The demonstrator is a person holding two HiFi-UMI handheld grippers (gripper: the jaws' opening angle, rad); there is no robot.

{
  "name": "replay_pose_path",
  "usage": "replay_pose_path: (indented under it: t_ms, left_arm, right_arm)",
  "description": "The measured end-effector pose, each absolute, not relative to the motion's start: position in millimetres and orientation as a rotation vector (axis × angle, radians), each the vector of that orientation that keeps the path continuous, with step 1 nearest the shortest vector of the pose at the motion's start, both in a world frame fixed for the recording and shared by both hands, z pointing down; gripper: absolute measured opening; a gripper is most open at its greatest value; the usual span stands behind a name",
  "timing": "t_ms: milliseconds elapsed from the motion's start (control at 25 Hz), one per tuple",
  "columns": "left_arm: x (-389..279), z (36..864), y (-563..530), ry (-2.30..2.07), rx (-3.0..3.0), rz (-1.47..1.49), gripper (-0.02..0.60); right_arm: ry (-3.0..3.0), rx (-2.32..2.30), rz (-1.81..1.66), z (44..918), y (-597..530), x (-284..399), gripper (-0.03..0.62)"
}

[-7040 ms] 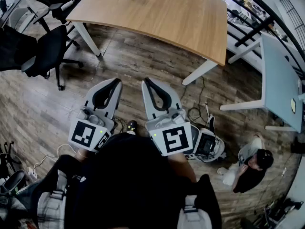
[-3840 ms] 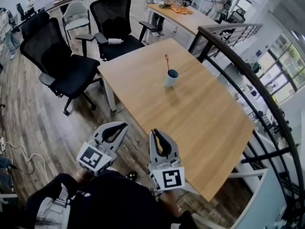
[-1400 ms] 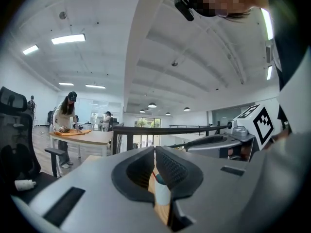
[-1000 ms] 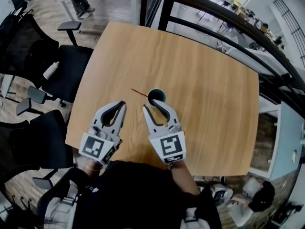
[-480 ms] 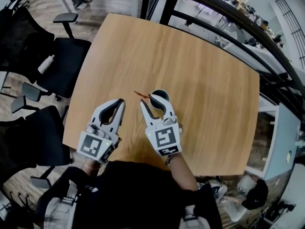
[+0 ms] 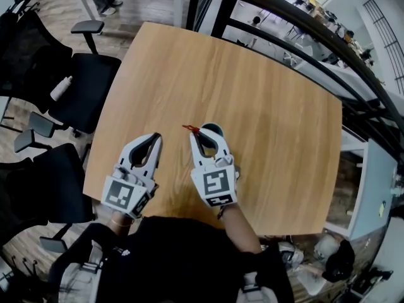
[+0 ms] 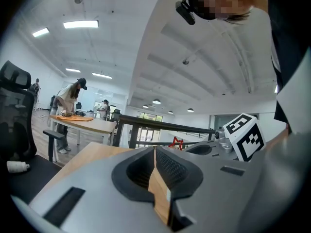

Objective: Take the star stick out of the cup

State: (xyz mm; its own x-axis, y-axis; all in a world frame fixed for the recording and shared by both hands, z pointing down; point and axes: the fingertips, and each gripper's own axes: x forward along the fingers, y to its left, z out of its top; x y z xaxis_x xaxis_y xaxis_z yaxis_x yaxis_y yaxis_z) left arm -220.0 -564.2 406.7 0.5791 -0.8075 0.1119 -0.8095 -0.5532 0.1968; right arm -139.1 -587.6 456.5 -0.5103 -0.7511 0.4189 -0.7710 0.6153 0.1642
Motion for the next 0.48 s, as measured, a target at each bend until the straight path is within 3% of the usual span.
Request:
replay_pose_path:
  t_ms: [480]
  left_arm:
    - [-204,387,-543,-1.319,2.657,-0.014,0.023]
  right_arm:
    - [-2.485,1.458,0.002,401,-575,-106,0.025]
